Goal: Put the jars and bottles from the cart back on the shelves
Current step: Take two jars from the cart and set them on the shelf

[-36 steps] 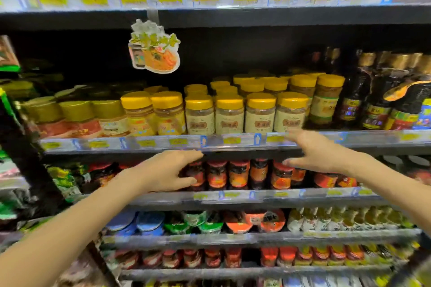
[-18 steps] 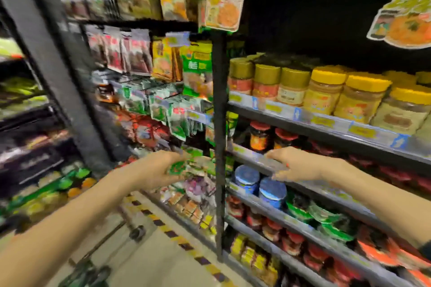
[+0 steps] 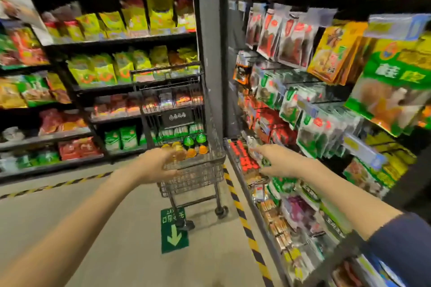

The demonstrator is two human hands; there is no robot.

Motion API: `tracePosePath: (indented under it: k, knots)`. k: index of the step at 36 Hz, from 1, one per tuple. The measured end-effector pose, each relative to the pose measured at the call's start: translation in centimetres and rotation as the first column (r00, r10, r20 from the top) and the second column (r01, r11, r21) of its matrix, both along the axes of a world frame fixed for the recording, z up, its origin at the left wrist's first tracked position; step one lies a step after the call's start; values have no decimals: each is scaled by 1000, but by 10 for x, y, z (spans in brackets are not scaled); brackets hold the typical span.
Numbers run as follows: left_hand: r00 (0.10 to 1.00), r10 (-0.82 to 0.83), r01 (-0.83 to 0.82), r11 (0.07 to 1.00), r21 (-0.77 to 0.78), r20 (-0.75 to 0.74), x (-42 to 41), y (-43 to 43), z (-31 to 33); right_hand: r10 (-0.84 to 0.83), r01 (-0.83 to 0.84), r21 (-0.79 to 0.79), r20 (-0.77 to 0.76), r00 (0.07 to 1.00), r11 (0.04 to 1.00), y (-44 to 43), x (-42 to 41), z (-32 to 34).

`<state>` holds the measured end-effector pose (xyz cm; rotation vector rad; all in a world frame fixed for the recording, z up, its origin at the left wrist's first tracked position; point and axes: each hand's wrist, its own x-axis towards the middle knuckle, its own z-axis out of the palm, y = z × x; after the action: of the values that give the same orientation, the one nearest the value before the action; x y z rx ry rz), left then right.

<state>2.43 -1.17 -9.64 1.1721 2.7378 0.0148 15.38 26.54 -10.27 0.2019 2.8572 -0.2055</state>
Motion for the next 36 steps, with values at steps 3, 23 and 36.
tracePosePath:
  k: [3,23,36]
  knots:
    - [987,157,-158,987,40,20,-26,-9,-8,54,-54,-4,-15,998,999,5,-46,-9]
    - [916,374,-376,926,-12,144,-232,-52,-87,201,-197,-82,45,979,977,-36,-318,-71]
    - [938,237,-221,971,-88,253,-385,-21,-116,87,-61,-215,112,990,975,-53,-440,-104]
